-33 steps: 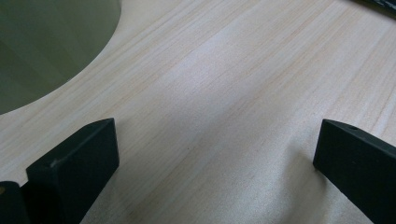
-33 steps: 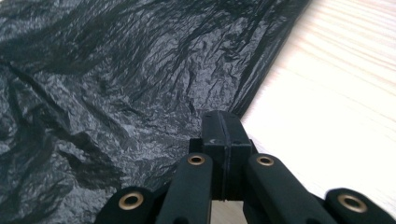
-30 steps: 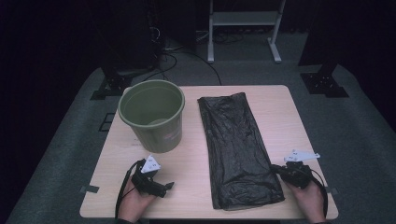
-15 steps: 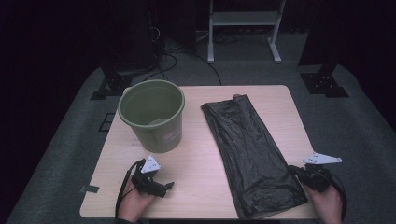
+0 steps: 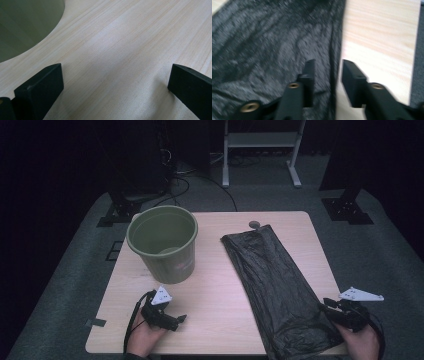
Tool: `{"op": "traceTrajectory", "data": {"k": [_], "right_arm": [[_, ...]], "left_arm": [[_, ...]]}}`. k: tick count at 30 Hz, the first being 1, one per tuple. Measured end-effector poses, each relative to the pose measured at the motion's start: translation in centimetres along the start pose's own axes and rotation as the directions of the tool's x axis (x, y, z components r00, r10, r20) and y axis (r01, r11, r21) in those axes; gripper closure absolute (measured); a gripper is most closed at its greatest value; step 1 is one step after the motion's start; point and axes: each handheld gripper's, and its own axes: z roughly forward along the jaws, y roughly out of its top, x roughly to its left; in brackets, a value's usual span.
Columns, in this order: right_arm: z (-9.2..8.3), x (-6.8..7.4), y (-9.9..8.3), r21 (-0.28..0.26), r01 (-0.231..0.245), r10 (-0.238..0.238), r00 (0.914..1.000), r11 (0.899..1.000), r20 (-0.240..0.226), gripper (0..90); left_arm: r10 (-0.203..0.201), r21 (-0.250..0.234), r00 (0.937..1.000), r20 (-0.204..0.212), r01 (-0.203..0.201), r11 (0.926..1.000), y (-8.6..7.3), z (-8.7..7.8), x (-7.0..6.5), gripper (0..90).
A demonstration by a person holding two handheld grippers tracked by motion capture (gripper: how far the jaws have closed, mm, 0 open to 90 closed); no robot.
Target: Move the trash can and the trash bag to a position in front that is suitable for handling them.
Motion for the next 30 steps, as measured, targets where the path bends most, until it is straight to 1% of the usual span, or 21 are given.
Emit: {"op": "traceTrajectory", "data": {"k": [1,3,4,10,11,12,15,16,17,18,20,23,25,27,28,30], "right_arm": [[0.0,0.0,0.0,0.000,0.000,0.000,1.0000,1.000,0.000,56.0],[0.6,0.8,0.9,-0.006,0.017,-0.017,0.9998,1.000,-0.012,46.3],[0.9,1.1,1.3,-0.003,0.021,-0.021,0.9996,1.000,-0.018,44.0],[3.0,2.7,3.3,0.003,0.051,-0.051,0.9968,0.999,-0.062,33.9],[3.0,2.7,3.3,0.003,0.051,-0.051,0.9968,0.999,-0.062,33.9],[3.9,3.2,3.7,0.016,0.058,-0.056,0.9947,0.998,-0.086,33.3],[5.1,3.8,4.3,0.043,0.077,-0.072,0.9930,0.996,-0.094,31.8],[5.1,3.8,4.3,0.043,0.077,-0.072,0.9930,0.996,-0.094,31.8],[5.8,4.3,4.7,0.051,0.089,-0.084,0.9916,0.995,-0.099,30.8],[5.8,4.3,4.7,0.051,0.089,-0.084,0.9916,0.995,-0.099,30.8],[6.8,5.0,5.1,0.065,0.110,-0.103,0.9892,0.992,-0.104,29.3],[7.5,5.4,5.3,0.063,0.111,-0.103,0.9874,0.992,-0.121,29.1],[8.0,5.6,5.5,0.078,0.128,-0.119,0.9862,0.989,-0.115,29.1],[8.5,5.8,5.4,0.096,0.136,-0.124,0.9856,0.986,-0.115,30.1],[8.5,5.8,5.4,0.096,0.136,-0.124,0.9856,0.986,-0.115,30.1],[8.5,5.9,5.4,0.093,0.138,-0.128,0.9862,0.986,-0.105,35.1]], "left_arm": [[0.000,0.000,1.0000,0.000,0.000,1.0000,0.0,0.0,0.0,0.0],[0.000,0.000,1.0000,0.000,0.000,1.0000,0.0,0.0,0.0,0.0],[0.000,0.000,1.0000,0.000,0.000,1.0000,0.0,0.0,0.0,0.0],[0.000,0.000,1.0000,0.000,0.000,1.0000,0.0,0.0,0.0,0.0],[0.000,0.000,1.0000,0.000,0.000,1.0000,0.0,0.0,0.0,0.0],[0.000,0.000,1.0000,0.000,0.000,1.0000,0.0,0.0,0.0,0.0],[0.000,0.000,1.0000,0.000,0.000,1.0000,0.0,0.0,0.0,0.0],[0.000,0.000,1.0000,0.000,0.000,1.0000,0.0,0.0,0.0,0.0],[0.000,0.000,1.0000,0.000,0.000,1.0000,0.0,0.0,0.0,0.0],[0.000,0.000,1.0000,0.000,0.000,1.0000,0.0,0.0,0.0,0.0],[0.000,0.000,1.0000,0.000,0.000,1.0000,0.0,0.0,0.0,0.0],[0.000,0.000,1.0000,0.000,0.000,1.0000,0.0,0.0,0.0,0.0],[0.000,0.001,1.0000,0.000,0.000,1.0000,0.0,0.0,0.0,0.0],[0.000,0.000,1.0000,0.000,0.000,1.0000,0.0,0.0,0.0,0.0],[0.000,0.000,1.0000,0.000,0.000,1.0000,0.0,0.0,0.0,0.0],[0.000,0.000,1.0000,0.000,0.000,1.0000,0.0,0.0,0.0,0.0]]}}
